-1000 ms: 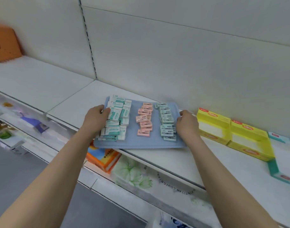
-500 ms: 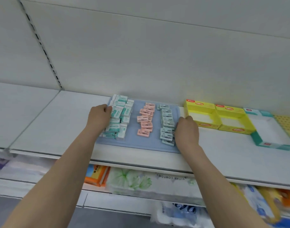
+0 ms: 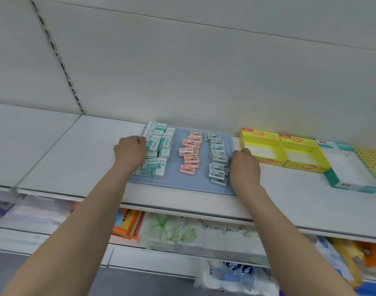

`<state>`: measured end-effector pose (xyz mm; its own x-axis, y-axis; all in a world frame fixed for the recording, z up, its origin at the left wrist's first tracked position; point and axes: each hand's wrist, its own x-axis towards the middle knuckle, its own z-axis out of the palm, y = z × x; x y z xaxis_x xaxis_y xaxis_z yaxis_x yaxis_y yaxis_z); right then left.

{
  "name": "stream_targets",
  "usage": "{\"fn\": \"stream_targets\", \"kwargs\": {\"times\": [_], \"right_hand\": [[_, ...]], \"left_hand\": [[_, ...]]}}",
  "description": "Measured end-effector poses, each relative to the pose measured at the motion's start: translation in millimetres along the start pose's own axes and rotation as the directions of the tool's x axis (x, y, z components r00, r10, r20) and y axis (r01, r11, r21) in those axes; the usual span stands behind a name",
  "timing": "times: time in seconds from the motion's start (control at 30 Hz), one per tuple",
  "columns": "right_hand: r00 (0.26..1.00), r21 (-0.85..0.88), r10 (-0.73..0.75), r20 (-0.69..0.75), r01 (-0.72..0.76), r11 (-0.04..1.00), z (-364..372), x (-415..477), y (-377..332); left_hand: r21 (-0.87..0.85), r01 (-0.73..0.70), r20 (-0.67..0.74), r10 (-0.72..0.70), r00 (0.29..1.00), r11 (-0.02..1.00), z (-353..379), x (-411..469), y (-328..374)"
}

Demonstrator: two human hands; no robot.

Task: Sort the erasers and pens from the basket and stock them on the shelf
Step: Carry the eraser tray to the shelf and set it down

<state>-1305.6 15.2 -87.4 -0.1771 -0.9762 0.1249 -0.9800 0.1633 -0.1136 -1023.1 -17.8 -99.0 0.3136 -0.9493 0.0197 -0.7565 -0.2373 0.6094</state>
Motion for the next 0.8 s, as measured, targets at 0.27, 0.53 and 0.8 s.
{"fn": "stream_targets", "kwargs": {"times": [0.27,0.53,0.8], "right_hand": [[0.999,-0.124,-0.047,0.007,0.048,0.991,-7.5,1.0,0.4],[0.968,-0.075,-0.220,-0.120,0.213,0.974,-21.2,16.5,-6.0],[0.760,0.103,-0.607,-0.231,0.639,0.762,-19.8,15.3,-103.8]], "left_hand": [[-0.091,-0.042,-0.039,0.039,0.998,0.995,-1.9,-12.8,1.2],[-0.133,-0.065,-0.020,0.063,0.998,0.989,-15.2,-17.0,-10.9],[0.028,-0.232,-0.171,0.234,0.957,0.972,-86.7,-66.4,-64.2]]}}
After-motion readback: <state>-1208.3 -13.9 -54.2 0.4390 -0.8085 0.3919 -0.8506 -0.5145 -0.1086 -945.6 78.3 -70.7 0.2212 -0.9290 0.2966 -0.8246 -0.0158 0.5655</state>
